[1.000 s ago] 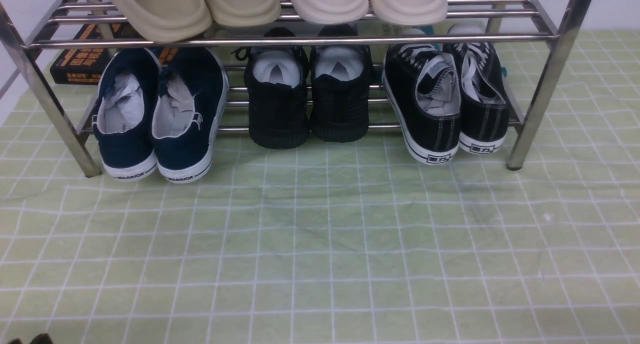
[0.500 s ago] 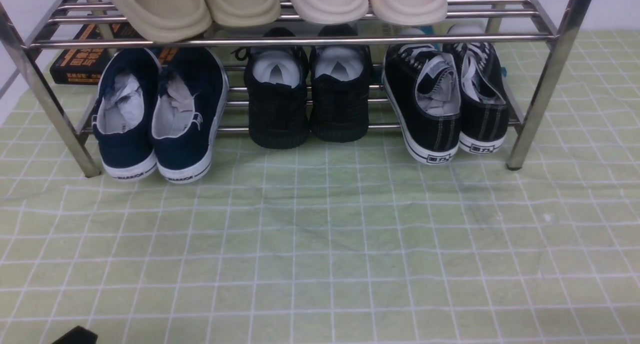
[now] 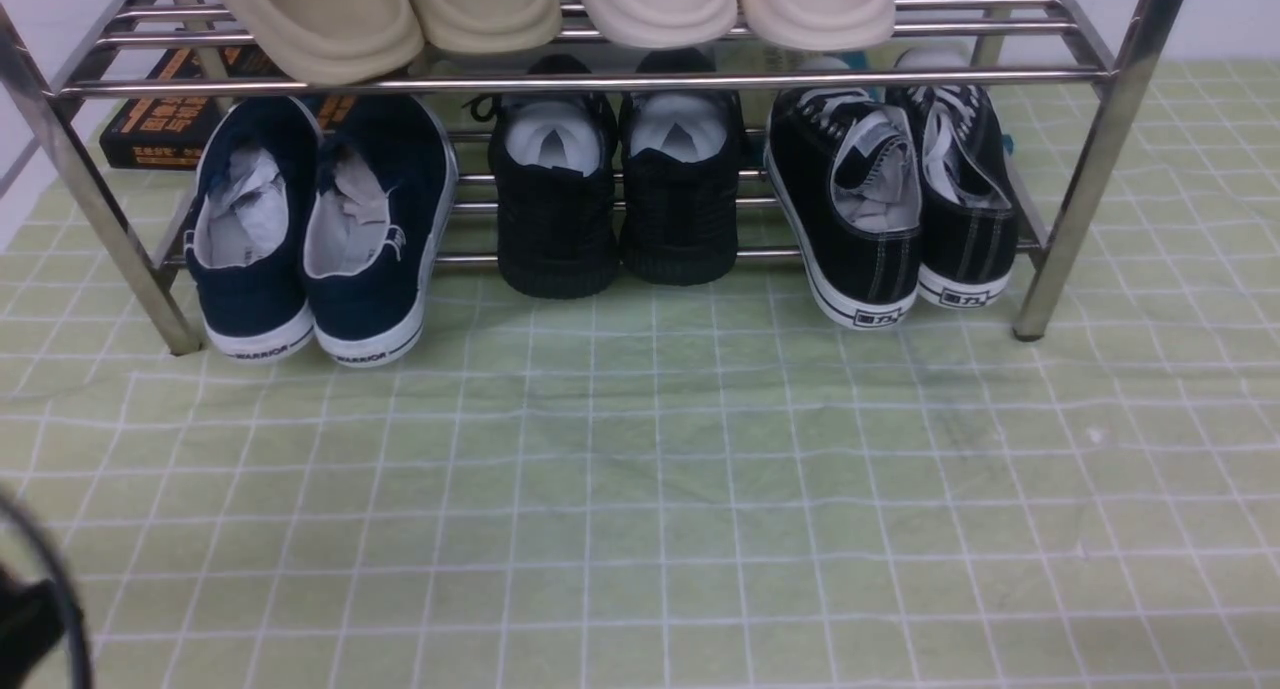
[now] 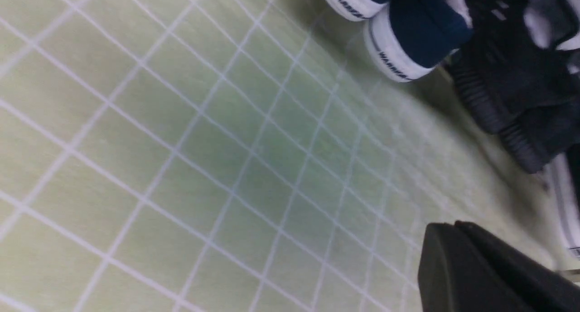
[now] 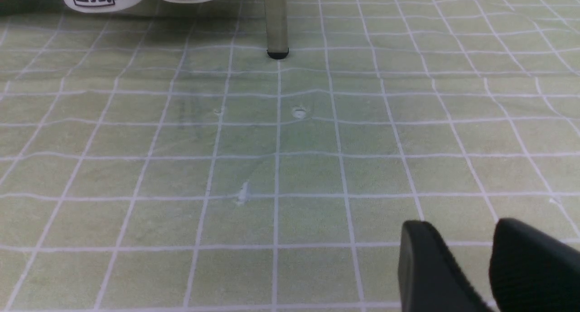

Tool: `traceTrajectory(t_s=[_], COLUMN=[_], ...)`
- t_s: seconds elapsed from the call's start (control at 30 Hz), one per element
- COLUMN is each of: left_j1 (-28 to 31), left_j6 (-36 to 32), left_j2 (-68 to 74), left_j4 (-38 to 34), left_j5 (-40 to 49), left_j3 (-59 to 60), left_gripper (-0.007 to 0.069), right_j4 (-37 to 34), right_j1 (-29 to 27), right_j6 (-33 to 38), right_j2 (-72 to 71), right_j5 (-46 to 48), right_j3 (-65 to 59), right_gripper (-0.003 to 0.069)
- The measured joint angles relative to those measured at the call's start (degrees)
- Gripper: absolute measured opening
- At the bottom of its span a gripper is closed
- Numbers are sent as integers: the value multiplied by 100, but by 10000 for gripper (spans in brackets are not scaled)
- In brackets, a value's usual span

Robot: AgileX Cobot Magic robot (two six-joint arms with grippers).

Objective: Take the shoes off the shelf with your hand from the green coffee tablecloth.
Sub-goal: 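Grasp the leftmost shoe on the bottom shelf of the shoe rack with the left gripper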

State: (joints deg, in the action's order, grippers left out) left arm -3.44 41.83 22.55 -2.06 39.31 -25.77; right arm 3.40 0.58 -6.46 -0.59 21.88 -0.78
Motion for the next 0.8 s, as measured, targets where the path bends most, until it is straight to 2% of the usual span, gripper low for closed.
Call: traceTrajectory(t_s=[0.1, 0.17, 0.33, 0.5, 0.6, 0.8], left_j1=[0, 0, 0, 0, 0, 0], left_j6=[-253, -330, -509, -447, -441, -408], left_j2=[1498, 1883, 3583, 5026, 5531, 6266], left_j4=[703, 874, 1413, 1643, 1643, 2015], left_j5=[401, 428, 413, 139, -42, -725], left_j3=[-1030, -1300, -2531, -3633, -3967, -4151], left_gripper=[20, 31, 130, 314, 375, 409], right_j4=[0, 0, 0, 0, 0, 0], right_j1=[0, 0, 0, 0, 0, 0], right_j6=[0, 0, 0, 0, 0, 0], right_j2=[0, 0, 0, 0, 0, 0], right_j5=[0, 0, 0, 0, 0, 0], right_j3=[0, 0, 0, 0, 0, 0], right_gripper=[237, 237, 237, 237, 237, 237])
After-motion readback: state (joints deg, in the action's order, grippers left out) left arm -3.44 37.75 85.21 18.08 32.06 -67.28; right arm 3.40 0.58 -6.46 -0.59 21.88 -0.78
